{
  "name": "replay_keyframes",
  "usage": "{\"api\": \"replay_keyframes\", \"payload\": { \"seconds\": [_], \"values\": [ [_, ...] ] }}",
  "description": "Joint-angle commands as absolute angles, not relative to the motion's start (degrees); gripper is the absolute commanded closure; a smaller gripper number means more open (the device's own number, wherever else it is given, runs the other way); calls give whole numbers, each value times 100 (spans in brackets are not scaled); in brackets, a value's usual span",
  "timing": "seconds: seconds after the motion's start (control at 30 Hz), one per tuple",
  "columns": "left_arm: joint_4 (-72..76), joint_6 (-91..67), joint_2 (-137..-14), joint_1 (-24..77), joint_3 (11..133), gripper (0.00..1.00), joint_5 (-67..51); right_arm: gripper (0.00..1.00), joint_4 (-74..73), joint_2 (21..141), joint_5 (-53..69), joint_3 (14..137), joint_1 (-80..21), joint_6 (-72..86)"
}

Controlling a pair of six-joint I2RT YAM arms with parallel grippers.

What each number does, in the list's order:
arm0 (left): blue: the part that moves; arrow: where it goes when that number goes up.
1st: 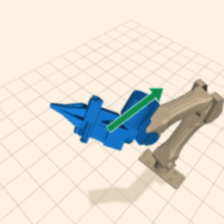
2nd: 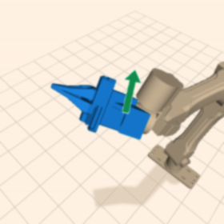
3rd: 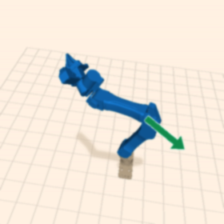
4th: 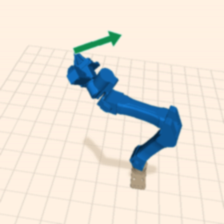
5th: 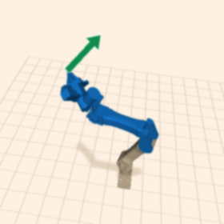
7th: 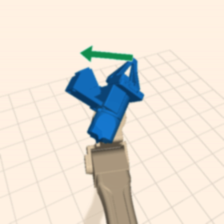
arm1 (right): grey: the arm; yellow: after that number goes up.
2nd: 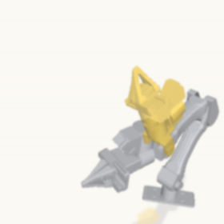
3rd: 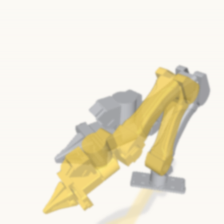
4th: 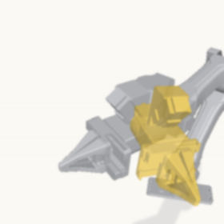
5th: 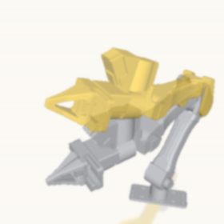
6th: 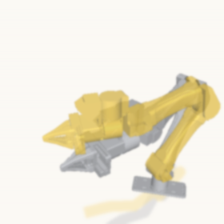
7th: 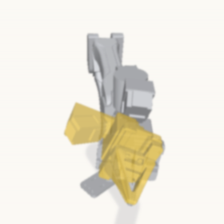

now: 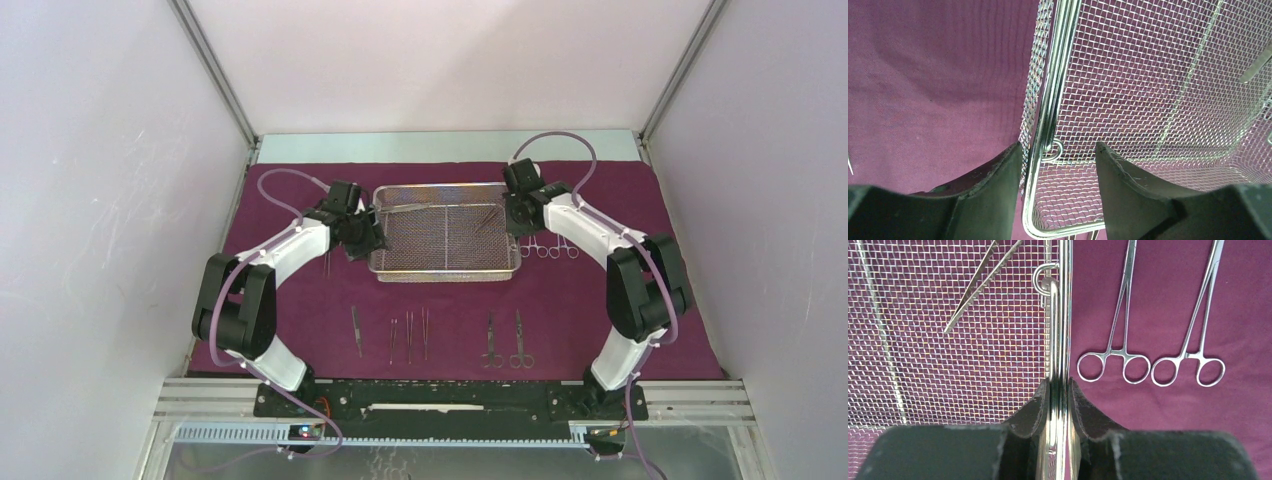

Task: Open and lay out the surgical kit
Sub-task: Adjust the container in the surgical kit.

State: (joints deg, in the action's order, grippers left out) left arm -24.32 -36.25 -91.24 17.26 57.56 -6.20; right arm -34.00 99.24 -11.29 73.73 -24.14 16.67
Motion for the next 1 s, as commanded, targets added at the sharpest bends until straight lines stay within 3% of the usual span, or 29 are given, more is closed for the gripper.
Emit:
{"api": "replay_keyframes", "payload": {
  "seconds": [0.0, 0.37, 0.77, 0.97],
  "values": [
    [-2183, -3727, -8984, 1749, 5702, 40, -712, 88, -2831, 9999, -867, 7437, -2400, 1718],
    [-2215, -3714, -8967, 1749, 5761, 26, -756, 68, -2867, 10031, -866, 7390, -2352, 1758],
    [-2434, -3596, -8728, 1747, 5952, 5, -655, 30, -3073, 9592, -975, 7340, -2285, 1822],
    [-2528, -3459, -8350, 1699, 5976, 0, -620, 21, -3212, 9266, -1232, 7343, -2277, 1988]
  ]
}}
